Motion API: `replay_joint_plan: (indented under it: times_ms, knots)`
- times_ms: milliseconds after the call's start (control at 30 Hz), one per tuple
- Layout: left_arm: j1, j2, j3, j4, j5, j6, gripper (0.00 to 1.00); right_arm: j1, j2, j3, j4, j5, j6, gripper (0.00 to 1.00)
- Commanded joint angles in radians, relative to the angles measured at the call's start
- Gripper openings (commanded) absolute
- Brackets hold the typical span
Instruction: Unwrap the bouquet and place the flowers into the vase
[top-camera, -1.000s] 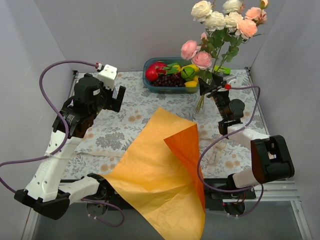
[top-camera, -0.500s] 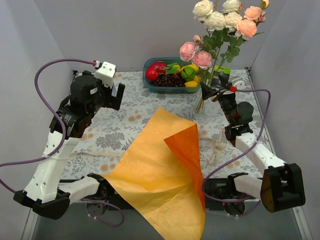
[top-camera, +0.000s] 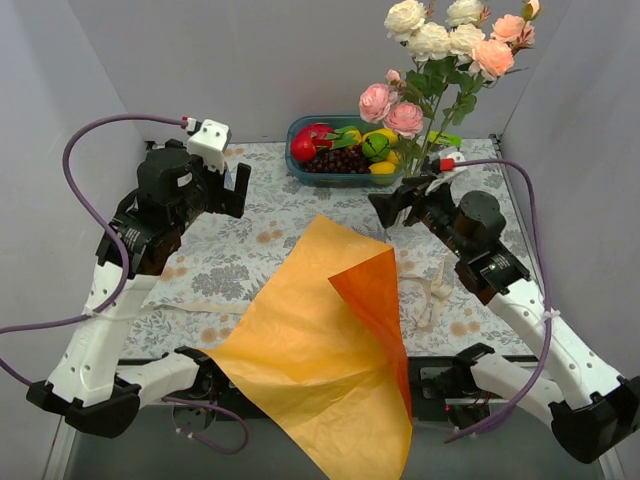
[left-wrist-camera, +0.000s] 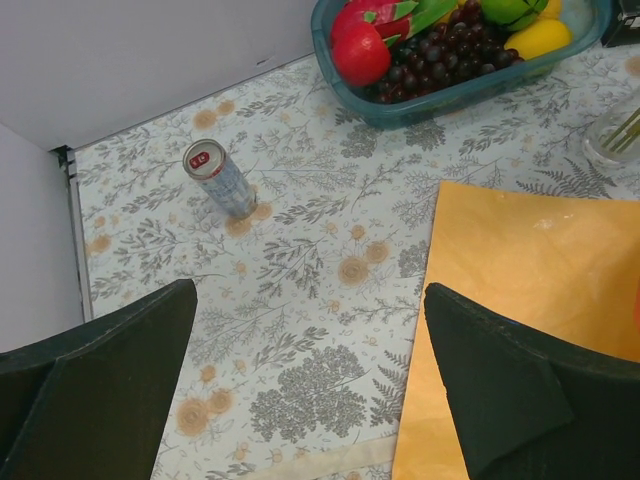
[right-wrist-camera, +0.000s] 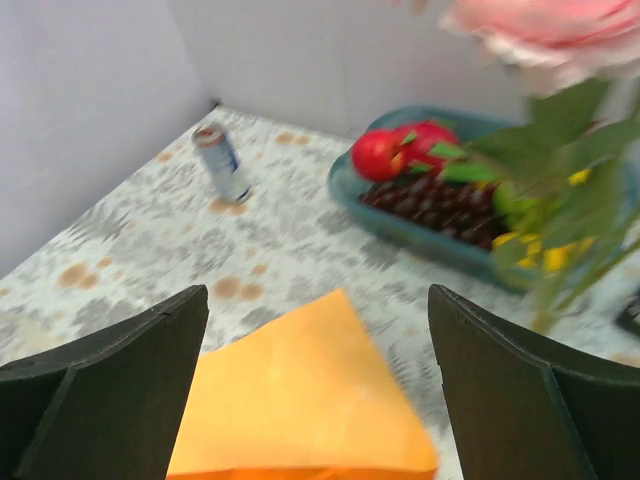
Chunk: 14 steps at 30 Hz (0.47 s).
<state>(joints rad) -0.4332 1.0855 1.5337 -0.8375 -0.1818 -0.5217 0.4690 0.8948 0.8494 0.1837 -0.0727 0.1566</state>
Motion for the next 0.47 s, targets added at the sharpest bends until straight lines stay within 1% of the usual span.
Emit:
replay_joint_plan:
  times_ms: [0, 33, 67, 200, 300, 433]
  knots:
    - [0.007, 0.016, 0.046, -0.011, 0.047, -0.047, 0.98, 0.161, 0.081, 0.148, -0.421, 0.123, 0.124, 0.98]
    - [0.007, 0.016, 0.049, -0.015, 0.05, -0.05, 0.98, 0.18, 0.085, 0.18, -0.456, 0.154, 0.148, 0.98]
    - [0.007, 0.016, 0.051, -0.017, 0.05, -0.052, 0.98, 0.219, 0.082, 0.177, -0.483, 0.209, 0.149, 0.98]
    - [0.007, 0.013, 0.051, -0.035, 0.044, -0.07, 0.98, 0.232, 0.01, 0.131, -0.466, 0.149, 0.126, 0.98]
    - [0.005, -0.002, 0.022, -0.037, 0.041, -0.087, 0.98, 0.238, -0.014, 0.125, -0.484, 0.166, 0.136, 0.98]
    - [0.007, -0.019, -0.03, -0.031, 0.048, -0.1, 0.98, 0.246, -0.017, 0.143, -0.513, 0.168, 0.1, 0.98]
